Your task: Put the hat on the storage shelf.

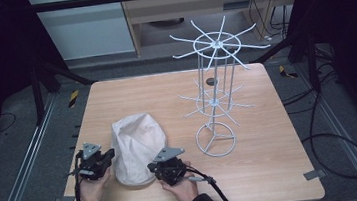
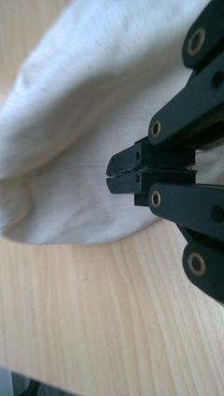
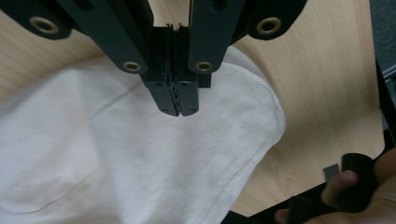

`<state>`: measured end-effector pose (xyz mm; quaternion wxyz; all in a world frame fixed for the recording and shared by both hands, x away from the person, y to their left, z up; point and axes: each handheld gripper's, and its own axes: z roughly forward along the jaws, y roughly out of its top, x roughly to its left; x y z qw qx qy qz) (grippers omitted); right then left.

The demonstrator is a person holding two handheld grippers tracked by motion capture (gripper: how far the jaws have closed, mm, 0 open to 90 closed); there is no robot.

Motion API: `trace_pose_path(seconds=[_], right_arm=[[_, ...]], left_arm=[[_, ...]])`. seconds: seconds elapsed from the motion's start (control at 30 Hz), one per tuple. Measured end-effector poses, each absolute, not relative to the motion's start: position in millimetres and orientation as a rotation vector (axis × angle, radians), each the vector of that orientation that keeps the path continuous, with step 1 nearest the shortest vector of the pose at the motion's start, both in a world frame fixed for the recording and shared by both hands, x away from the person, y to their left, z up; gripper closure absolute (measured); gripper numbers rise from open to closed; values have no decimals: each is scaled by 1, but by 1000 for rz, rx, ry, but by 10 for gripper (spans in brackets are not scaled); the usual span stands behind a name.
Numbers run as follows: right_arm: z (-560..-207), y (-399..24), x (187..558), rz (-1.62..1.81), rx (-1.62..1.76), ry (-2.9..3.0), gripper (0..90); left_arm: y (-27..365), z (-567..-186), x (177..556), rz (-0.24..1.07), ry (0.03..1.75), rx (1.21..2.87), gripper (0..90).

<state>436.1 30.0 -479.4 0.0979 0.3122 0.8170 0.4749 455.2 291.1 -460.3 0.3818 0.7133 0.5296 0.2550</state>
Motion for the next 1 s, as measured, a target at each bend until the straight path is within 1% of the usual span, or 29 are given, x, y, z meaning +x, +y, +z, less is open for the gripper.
trace_pose_path(seconds=[0.03,0.17,0.2,0.27,0.37,0.4,0.43,0.53,0.63,0.7,0.77,0.83,0.87,0.9,0.93,0.97,1.0], right_arm=[[-473,18,437,1391,937,2395,858],[-464,-10,436,1343,946,2368,817],[-461,-20,435,1326,957,2356,803],[-458,-34,434,1308,967,2337,784],[-451,-56,435,1292,1012,2296,752],[-451,-56,435,1292,1012,2296,752],[-448,-70,433,1274,1028,2266,722],[-446,-88,430,1268,1046,2235,686],[-446,-107,425,1248,1072,2193,642],[-446,-113,423,1245,1082,2178,634],[-445,-134,421,1237,1114,2132,593],[-445,-145,421,1226,1124,2110,565],[-445,-145,421,1226,1124,2110,565],[-444,-159,420,1218,1147,2077,528],[-444,-159,420,1218,1147,2077,528],[-445,-173,421,1202,1167,2055,502],[-446,-177,421,1199,1180,2048,495]], left_arm=[[293,-452,452,650,1343,1794,862],[293,-431,444,655,1309,1752,803],[293,-431,444,655,1309,1752,775],[290,-418,440,636,1282,1742,729],[282,-407,436,653,1252,1756,661],[282,-407,436,653,1252,1756,638],[276,-401,435,647,1243,1771,606],[267,-393,435,668,1230,1794,560],[262,-389,438,661,1228,1803,512],[260,-388,439,661,1230,1809,500],[258,-388,442,653,1236,1824,475],[257,-389,444,650,1248,1832,471],[257,-389,444,650,1248,1832,466],[257,-391,446,641,1268,1841,464],[257,-391,446,641,1268,1841,463],[256,-393,449,641,1285,1848,466],[255,-394,450,642,1294,1849,467]])
